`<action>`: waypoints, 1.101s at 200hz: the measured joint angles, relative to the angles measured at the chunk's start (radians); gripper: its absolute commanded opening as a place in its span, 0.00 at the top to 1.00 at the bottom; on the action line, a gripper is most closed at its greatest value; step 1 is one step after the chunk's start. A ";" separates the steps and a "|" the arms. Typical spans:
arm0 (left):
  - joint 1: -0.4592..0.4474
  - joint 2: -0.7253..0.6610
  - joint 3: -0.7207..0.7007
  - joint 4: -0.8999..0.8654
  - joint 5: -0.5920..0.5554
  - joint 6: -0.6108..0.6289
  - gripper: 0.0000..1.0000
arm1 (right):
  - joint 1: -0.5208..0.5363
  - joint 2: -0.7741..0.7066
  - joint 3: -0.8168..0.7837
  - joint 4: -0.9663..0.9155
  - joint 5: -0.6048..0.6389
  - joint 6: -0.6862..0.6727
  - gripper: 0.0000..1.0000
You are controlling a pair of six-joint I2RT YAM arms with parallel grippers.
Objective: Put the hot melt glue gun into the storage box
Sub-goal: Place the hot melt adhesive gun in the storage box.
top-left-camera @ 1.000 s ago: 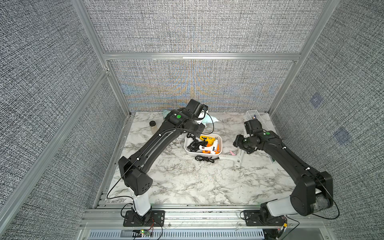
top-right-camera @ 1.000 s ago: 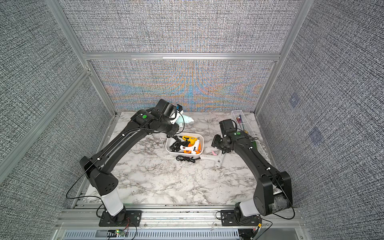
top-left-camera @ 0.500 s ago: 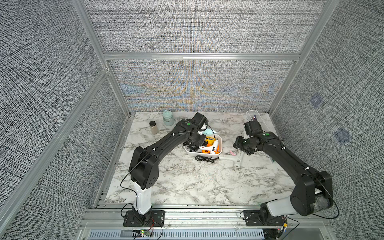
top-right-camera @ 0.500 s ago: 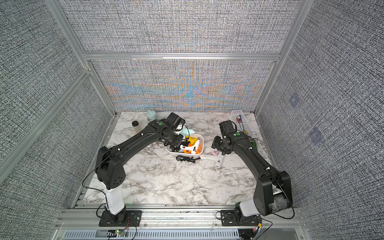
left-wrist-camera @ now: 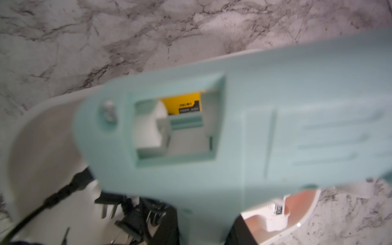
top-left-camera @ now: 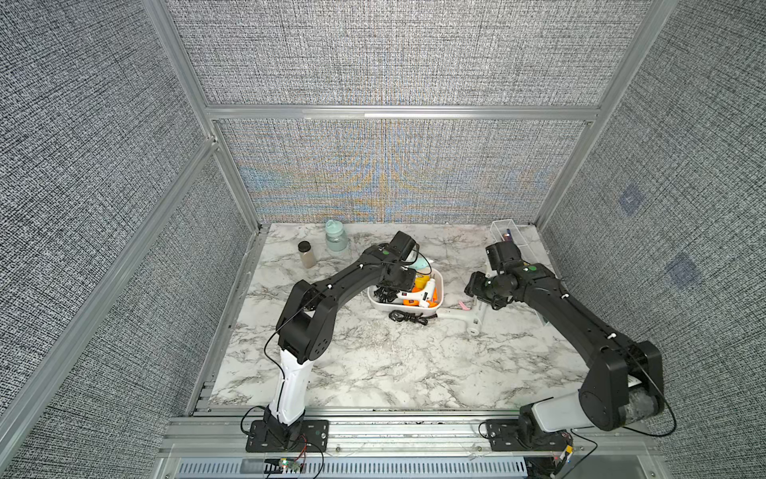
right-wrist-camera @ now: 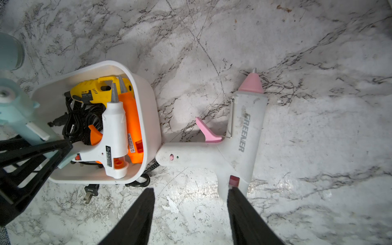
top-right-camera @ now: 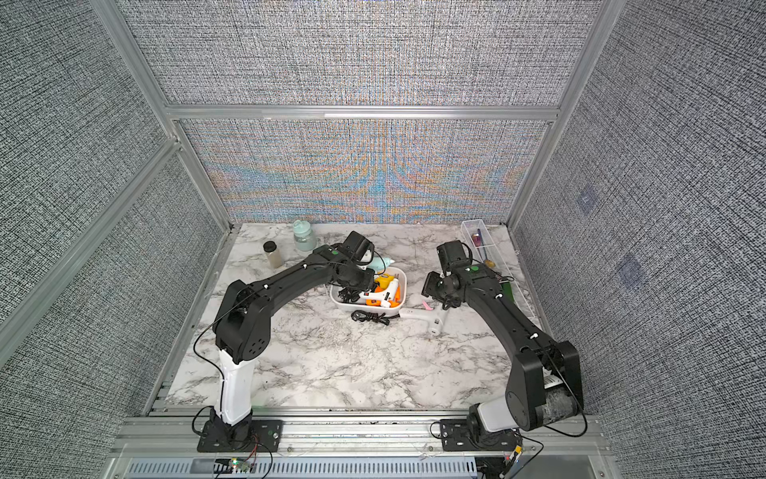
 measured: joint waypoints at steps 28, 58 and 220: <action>0.001 0.005 -0.016 0.041 0.029 -0.048 1.00 | 0.000 0.000 0.000 0.000 0.000 0.000 0.40; 0.002 -0.033 -0.076 0.051 0.034 -0.083 0.97 | -0.002 0.000 0.000 0.000 -0.002 0.000 0.40; -0.004 0.146 0.235 -0.355 -0.124 -0.037 0.63 | -0.004 0.024 0.006 0.007 -0.010 -0.004 0.40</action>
